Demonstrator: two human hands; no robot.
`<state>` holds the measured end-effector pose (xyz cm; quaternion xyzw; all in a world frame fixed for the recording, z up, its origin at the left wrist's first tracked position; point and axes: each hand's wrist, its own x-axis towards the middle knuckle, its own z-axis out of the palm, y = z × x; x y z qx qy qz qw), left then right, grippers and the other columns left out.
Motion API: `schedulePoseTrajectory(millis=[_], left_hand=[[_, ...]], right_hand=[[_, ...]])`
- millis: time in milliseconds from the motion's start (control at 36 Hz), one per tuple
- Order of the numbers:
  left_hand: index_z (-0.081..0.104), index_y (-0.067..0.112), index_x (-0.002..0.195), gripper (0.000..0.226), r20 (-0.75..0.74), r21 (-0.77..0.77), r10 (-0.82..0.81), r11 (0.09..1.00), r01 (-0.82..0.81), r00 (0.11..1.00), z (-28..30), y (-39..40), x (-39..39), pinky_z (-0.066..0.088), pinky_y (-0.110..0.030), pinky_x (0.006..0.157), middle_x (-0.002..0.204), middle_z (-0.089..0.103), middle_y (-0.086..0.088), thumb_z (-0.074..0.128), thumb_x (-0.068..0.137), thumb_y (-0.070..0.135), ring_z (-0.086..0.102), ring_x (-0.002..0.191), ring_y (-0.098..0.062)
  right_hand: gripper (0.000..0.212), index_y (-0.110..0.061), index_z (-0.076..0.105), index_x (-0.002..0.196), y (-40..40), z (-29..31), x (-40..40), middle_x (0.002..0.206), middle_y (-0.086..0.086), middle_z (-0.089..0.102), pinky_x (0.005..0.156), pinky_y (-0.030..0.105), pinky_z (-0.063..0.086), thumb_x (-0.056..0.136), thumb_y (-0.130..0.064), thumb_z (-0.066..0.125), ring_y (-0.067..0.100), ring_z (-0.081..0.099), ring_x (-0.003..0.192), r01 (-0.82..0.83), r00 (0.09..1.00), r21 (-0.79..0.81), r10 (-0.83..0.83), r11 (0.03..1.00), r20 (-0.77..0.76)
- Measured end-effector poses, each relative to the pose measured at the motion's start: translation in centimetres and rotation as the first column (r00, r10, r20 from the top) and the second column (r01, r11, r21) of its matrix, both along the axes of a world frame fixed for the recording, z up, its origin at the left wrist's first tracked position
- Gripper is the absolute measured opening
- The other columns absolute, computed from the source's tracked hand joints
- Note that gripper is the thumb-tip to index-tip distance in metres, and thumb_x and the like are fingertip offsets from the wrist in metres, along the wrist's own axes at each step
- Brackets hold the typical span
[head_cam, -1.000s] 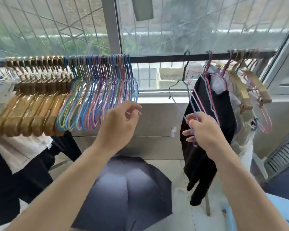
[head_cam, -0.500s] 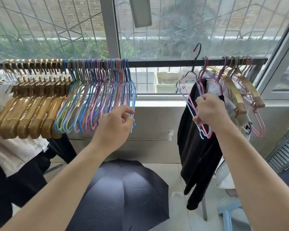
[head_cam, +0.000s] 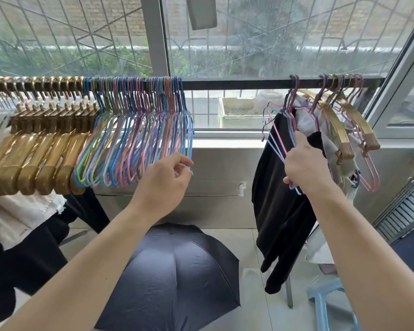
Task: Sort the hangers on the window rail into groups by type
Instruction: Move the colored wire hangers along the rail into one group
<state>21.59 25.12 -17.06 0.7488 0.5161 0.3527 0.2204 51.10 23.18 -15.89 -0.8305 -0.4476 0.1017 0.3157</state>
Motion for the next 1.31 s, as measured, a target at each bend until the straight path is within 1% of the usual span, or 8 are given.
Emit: schedulePoseTrajectory(millis=[111, 250, 389, 528, 611, 722, 944, 1306], left_hand=[[0.07, 0.025, 0.108, 0.016, -0.038, -0.004, -0.007, 1.0, 0.007, 0.999, -0.1, 0.0, -0.5, 0.058, -0.033, 0.078, 0.087, 0.069, 0.014, 0.058, 0.101, 0.018, 0.067, 0.079, -0.006], [0.071, 0.027, 0.102, 0.015, -0.057, -0.002, 0.006, 1.0, -0.006, 0.998, -0.3, 0.6, -1.9, 0.058, -0.034, 0.079, 0.089, 0.069, 0.016, 0.057, 0.102, 0.021, 0.067, 0.081, -0.006], [0.07, 0.03, 0.094, 0.019, -0.047, -0.036, 0.074, 0.996, -0.076, 0.996, -0.7, 0.6, -4.0, 0.051, -0.027, 0.075, 0.086, 0.069, 0.017, 0.056, 0.102, 0.02, 0.066, 0.082, -0.005], [0.07, 0.026, 0.091, 0.02, -0.026, -0.038, 0.122, 0.992, -0.123, 0.992, -0.4, 0.6, -5.5, 0.055, -0.035, 0.075, 0.081, 0.069, 0.009, 0.055, 0.103, 0.018, 0.068, 0.078, -0.016], [0.07, 0.026, 0.091, 0.02, -0.015, -0.03, 0.132, 0.991, -0.132, 0.991, -0.4, 0.7, -6.1, 0.057, -0.035, 0.074, 0.084, 0.07, 0.006, 0.056, 0.102, 0.018, 0.07, 0.079, -0.016], [0.071, 0.025, 0.093, 0.02, -0.014, -0.013, 0.133, 0.991, -0.133, 0.991, -0.2, 0.7, -6.8, 0.047, -0.019, 0.068, 0.084, 0.069, 0.009, 0.056, 0.103, 0.017, 0.067, 0.082, -0.011], [0.068, 0.03, 0.089, 0.022, -0.005, -0.003, 0.137, 0.991, -0.137, 0.991, 0.1, 0.6, -7.6, 0.048, -0.019, 0.069, 0.082, 0.069, 0.01, 0.056, 0.103, 0.017, 0.067, 0.079, -0.01], [0.071, 0.023, 0.098, 0.015, 0.028, 0.003, 0.102, 0.995, -0.102, 0.994, -0.1, 0.6, -6.7, 0.048, -0.007, 0.065, 0.084, 0.07, 0.01, 0.058, 0.103, 0.016, 0.067, 0.079, -0.008]], right_hand=[[0.058, -0.022, 0.022, 0.156, 0.4, -0.6, -0.1, 0.118, 0.026, 0.061, 0.07, 0.039, 0.049, 0.1, -0.013, 0.037, 0.038, 0.063, 0.086, -0.008, 0.997, -0.002, 0.008, 1.0, 0.074], [0.05, -0.013, 0.035, 0.148, -0.5, 0.2, -1.9, 0.137, 0.02, 0.041, 0.078, 0.039, 0.034, 0.102, -0.026, 0.049, 0.039, 0.044, 0.121, 0.006, 0.928, 0.14, -0.058, 0.99, 0.368], [0.034, -0.013, 0.058, 0.132, 0.8, 0.6, -5.7, 0.123, 0.009, 0.06, 0.083, 0.034, 0.04, 0.102, -0.025, 0.049, 0.026, 0.057, 0.103, -0.197, 0.976, 0.182, 0.174, 0.964, 0.131], [0.026, -0.016, 0.069, 0.115, 2.6, -0.5, -11.5, 0.114, -0.002, 0.07, 0.098, 0.041, 0.052, 0.102, -0.033, 0.054, 0.019, 0.064, 0.105, -0.439, 0.876, 0.065, 0.443, 0.896, -0.19], [0.028, -0.02, 0.064, 0.103, 4.5, -0.8, -14.5, 0.101, -0.004, 0.067, 0.088, 0.04, 0.054, 0.101, -0.046, 0.055, 0.018, 0.064, 0.091, -0.444, 0.84, 0.058, 0.438, 0.894, -0.32], [0.042, -0.014, 0.058, 0.094, 6.4, -1.2, -16.5, 0.088, -0.001, 0.059, 0.067, 0.031, 0.044, 0.097, -0.055, 0.057, 0.014, 0.054, 0.076, -0.408, 0.832, 0.011, 0.377, 0.913, -0.408], [0.036, -0.018, 0.037, 0.063, 7.0, -1.7, -17.5, 0.059, 0.0, 0.037, 0.056, 0.03, 0.028, 0.092, -0.022, 0.056, 0.02, 0.036, 0.057, -0.377, 0.853, 0.056, 0.37, 0.925, -0.369], [0.041, -0.011, 0.046, 0.059, 6.2, 0.3, -15.2, 0.061, 0.005, 0.054, 0.054, 0.039, 0.024, 0.098, -0.025, 0.042, 0.025, 0.044, 0.058, -0.162, 0.979, 0.269, 0.189, 0.949, -0.076]])
